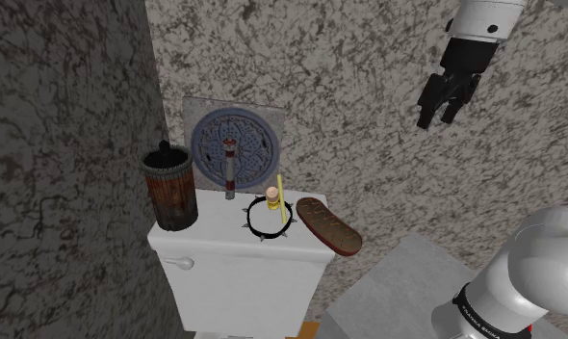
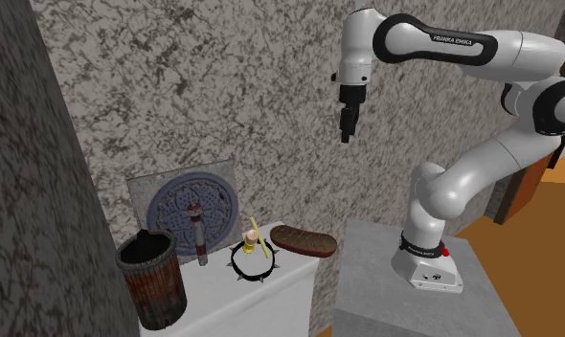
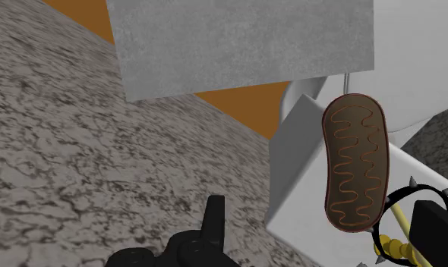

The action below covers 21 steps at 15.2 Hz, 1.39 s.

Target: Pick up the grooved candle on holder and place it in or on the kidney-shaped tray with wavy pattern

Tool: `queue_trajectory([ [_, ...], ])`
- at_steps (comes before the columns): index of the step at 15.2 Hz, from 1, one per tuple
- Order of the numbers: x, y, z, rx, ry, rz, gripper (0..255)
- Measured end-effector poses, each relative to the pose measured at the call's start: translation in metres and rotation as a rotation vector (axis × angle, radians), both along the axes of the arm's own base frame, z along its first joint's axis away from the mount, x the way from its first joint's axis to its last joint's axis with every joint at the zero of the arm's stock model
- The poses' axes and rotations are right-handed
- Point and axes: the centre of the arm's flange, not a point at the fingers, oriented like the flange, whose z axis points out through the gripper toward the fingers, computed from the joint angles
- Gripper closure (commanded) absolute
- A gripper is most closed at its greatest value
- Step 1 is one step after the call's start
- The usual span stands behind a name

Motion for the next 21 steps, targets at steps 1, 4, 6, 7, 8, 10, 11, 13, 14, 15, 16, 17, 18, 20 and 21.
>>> queue_trajectory([
  [1,0.0,0.0,0.0,0.0,0.0,0.0,0],
  [4,0.018,0.015,-0.014,0.0,0.009,-0.004,0],
  [6,0.035,0.028,-0.029,0.001,0.017,-0.008,0],
  [7,0.044,0.036,-0.035,0.001,0.021,-0.01,0],
  [8,0.053,0.042,-0.044,0.001,0.026,-0.012,0],
  [10,0.07,0.055,-0.058,0.002,0.034,-0.017,0],
  [11,0.082,0.062,-0.065,0.002,0.037,-0.019,0],
  [13,0.1,0.076,-0.08,0.003,0.046,-0.024,0],
  [14,0.108,0.08,-0.089,0.002,0.05,-0.026,0],
  [15,0.117,0.086,-0.098,0.003,0.054,-0.028,0],
  [16,0.128,0.094,-0.108,0.003,0.057,-0.03,0],
  [17,0.137,0.102,-0.114,0.004,0.062,-0.033,0],
  [18,0.146,0.105,-0.118,0.004,0.066,-0.035,0],
  [20,0.163,0.122,-0.136,0.004,0.074,-0.039,0],
  [21,0.172,0.126,-0.144,0.004,0.078,-0.041,0],
])
